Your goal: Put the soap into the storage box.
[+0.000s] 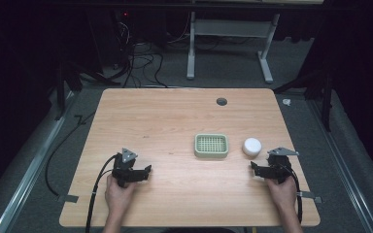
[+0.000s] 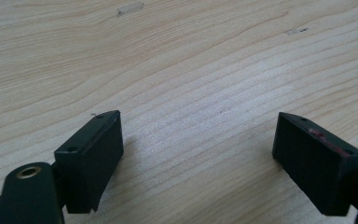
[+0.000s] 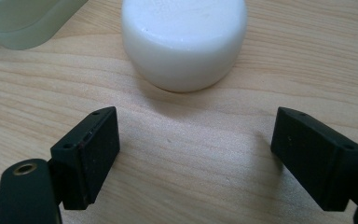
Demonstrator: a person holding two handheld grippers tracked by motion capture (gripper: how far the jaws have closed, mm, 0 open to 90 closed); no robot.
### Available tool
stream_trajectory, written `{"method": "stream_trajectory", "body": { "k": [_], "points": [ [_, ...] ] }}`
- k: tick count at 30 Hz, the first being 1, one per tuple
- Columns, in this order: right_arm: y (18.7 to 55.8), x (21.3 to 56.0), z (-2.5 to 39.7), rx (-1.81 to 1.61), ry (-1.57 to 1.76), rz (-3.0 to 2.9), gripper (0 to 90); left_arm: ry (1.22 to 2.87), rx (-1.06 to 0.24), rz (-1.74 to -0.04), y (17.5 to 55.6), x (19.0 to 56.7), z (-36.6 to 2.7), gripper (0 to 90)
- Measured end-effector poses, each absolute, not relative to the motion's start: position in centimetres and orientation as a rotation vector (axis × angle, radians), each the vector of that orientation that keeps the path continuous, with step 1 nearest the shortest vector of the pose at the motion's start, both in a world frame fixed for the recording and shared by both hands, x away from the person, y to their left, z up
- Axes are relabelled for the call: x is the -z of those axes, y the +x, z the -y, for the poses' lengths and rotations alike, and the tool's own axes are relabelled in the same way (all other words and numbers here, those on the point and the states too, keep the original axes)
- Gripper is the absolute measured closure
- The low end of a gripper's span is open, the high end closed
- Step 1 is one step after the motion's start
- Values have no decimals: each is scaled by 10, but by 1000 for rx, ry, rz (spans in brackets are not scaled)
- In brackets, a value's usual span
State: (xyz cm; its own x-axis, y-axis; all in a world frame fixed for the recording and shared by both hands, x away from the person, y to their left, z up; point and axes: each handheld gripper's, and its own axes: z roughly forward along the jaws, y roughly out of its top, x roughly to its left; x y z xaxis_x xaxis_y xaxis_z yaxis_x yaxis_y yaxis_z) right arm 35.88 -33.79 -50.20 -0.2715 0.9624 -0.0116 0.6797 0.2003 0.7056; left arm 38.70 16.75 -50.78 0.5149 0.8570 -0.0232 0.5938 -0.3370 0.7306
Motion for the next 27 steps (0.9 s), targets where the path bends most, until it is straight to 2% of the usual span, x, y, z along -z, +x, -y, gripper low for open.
{"method": "stream_trajectory", "body": {
  "k": [27],
  "points": [
    [357,502,338,-819,1536,-2018,152,2063,-482,-1177,387,508,-168,168]
  ]
}}
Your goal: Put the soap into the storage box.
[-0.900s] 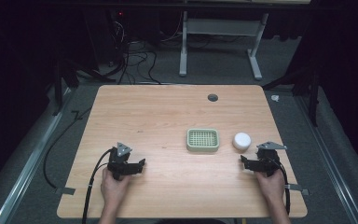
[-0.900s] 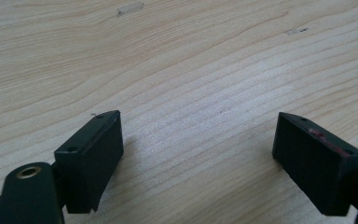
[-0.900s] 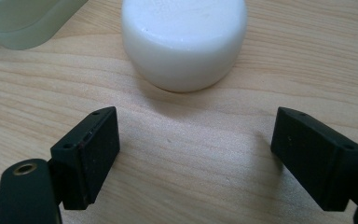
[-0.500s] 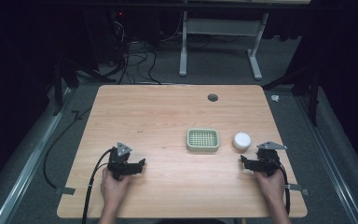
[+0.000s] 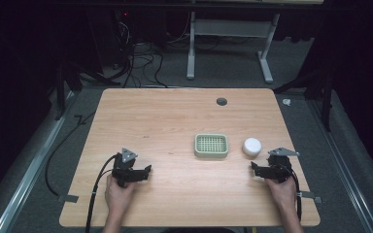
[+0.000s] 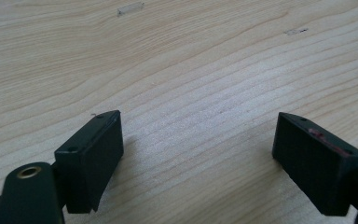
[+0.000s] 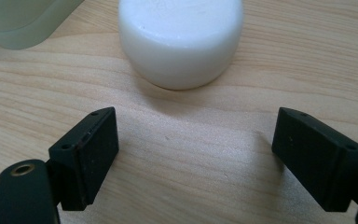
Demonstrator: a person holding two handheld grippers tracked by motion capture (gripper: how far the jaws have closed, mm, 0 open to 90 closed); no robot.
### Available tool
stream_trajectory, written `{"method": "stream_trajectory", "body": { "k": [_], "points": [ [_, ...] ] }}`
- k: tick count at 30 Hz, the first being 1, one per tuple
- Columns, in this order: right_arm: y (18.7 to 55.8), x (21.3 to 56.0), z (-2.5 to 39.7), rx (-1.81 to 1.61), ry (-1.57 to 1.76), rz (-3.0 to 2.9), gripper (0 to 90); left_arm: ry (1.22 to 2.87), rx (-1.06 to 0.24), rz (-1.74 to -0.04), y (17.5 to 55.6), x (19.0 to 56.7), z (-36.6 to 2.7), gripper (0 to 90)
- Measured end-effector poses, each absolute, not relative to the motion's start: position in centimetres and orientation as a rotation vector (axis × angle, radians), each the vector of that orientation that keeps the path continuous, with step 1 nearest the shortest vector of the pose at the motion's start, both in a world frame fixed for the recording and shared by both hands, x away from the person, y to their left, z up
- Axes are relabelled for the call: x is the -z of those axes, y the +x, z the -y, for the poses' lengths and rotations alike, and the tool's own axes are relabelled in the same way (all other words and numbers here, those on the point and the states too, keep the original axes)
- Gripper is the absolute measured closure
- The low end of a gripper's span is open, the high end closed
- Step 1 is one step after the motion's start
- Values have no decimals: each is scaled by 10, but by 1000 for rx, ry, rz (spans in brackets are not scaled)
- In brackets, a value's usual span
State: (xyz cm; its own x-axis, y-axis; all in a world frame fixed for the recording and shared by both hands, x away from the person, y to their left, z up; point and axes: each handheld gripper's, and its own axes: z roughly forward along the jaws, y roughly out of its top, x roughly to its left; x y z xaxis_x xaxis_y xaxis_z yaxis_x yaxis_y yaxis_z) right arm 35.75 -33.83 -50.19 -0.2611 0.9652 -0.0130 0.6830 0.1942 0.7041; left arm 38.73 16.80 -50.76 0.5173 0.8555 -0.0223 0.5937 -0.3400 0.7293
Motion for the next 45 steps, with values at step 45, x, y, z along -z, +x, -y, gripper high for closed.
{"method": "stream_trajectory", "body": {
  "k": [45],
  "points": [
    [390,471,327,-932,1553,-1961,124,2065,-482,-1178,387,508,-168,168]
  ]
}}
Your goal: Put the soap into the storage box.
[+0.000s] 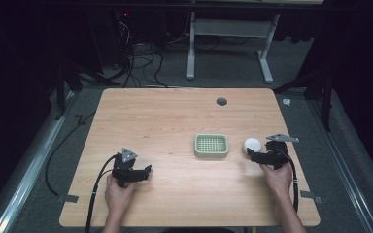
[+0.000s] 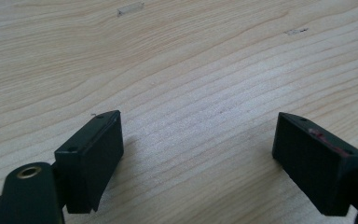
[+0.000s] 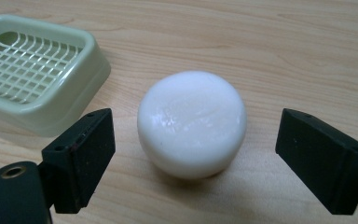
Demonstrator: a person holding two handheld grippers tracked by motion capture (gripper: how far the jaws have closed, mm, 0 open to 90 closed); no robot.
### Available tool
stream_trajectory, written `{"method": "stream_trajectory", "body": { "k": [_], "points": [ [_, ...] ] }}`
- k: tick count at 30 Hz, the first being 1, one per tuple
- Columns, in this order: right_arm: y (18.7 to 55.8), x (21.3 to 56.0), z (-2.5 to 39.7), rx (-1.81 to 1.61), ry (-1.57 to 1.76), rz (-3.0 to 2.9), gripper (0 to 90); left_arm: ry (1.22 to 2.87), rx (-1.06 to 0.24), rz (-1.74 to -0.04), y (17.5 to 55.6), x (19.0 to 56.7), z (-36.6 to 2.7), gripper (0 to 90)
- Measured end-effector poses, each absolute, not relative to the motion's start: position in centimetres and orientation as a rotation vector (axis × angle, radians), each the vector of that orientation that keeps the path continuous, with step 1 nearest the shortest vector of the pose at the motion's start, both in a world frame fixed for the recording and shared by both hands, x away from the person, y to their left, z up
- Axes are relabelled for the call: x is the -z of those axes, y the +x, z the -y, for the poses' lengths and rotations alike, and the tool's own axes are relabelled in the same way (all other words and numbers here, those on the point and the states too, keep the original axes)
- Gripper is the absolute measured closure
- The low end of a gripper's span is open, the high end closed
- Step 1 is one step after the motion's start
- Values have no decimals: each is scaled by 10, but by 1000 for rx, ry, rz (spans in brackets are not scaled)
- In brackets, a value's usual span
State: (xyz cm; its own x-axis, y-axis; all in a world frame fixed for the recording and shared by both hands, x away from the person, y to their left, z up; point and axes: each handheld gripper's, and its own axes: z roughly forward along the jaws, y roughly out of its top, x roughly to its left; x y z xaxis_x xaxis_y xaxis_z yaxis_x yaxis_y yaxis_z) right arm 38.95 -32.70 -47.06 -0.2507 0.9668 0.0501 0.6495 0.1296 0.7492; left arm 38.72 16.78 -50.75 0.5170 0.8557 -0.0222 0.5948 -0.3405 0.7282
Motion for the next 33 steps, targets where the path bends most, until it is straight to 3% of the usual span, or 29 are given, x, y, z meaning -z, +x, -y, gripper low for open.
{"method": "stream_trajectory", "body": {
  "k": [33],
  "points": [
    [418,491,318,-859,1626,-1990,155,2063,-482,-1177,387,508,-168,168]
  ]
}}
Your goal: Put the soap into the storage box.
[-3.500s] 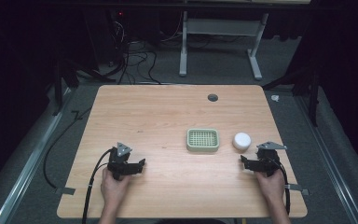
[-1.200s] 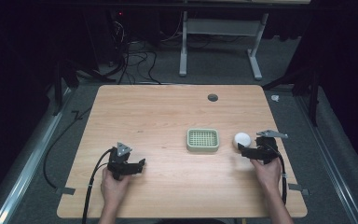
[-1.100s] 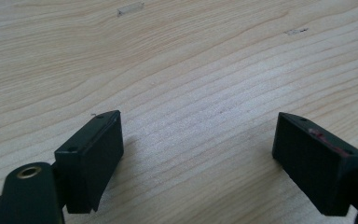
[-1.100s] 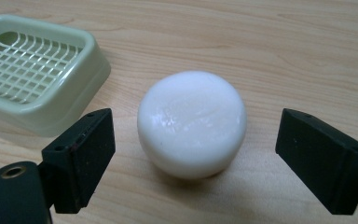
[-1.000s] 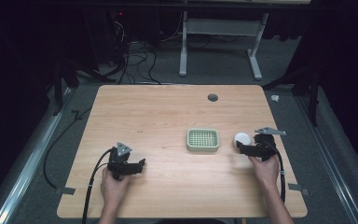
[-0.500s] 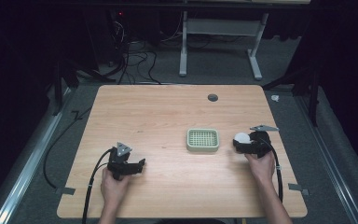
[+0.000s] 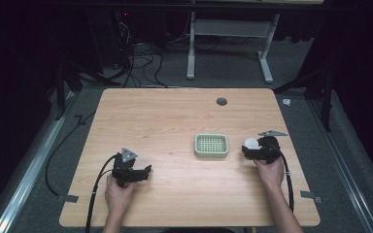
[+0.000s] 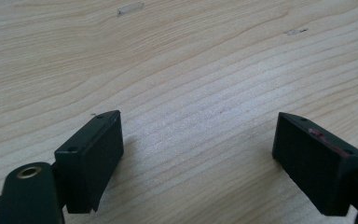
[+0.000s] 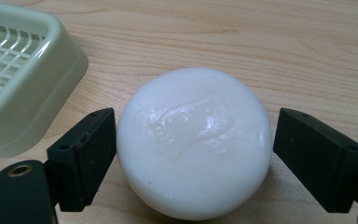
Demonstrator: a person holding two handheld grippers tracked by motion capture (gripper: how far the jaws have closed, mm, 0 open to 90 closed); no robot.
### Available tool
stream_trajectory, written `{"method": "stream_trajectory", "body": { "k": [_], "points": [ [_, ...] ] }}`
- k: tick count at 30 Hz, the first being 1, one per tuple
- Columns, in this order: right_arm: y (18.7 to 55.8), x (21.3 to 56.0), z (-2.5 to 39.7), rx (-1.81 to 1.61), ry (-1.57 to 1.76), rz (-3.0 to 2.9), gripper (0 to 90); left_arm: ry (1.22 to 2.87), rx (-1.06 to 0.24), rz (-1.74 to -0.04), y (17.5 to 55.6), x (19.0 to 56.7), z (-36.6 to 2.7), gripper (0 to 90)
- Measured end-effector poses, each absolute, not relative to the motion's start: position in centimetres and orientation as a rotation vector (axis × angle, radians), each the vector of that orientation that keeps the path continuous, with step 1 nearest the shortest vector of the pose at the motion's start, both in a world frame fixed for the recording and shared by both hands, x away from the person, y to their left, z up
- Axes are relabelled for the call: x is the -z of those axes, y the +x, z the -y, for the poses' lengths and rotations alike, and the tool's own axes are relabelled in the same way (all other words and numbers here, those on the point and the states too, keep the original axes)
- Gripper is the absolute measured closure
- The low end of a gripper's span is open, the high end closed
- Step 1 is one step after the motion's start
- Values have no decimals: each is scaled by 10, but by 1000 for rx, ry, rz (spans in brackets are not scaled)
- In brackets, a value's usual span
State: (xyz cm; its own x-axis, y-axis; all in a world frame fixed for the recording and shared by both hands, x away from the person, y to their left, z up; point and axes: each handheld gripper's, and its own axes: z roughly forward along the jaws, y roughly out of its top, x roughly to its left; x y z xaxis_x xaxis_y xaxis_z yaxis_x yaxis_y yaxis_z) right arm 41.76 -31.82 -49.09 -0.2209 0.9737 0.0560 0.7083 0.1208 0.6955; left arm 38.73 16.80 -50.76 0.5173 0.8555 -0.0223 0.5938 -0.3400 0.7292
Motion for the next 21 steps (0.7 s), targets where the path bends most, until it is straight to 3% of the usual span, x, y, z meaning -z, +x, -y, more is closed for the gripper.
{"method": "stream_trajectory", "body": {
  "k": [6,21],
  "points": [
    [418,493,318,-876,1620,-2015,223,2063,-482,-1177,387,508,-168,168],
    [418,493,319,-869,1605,-2021,241,2063,-481,-1177,387,508,-168,168]
  ]
}}
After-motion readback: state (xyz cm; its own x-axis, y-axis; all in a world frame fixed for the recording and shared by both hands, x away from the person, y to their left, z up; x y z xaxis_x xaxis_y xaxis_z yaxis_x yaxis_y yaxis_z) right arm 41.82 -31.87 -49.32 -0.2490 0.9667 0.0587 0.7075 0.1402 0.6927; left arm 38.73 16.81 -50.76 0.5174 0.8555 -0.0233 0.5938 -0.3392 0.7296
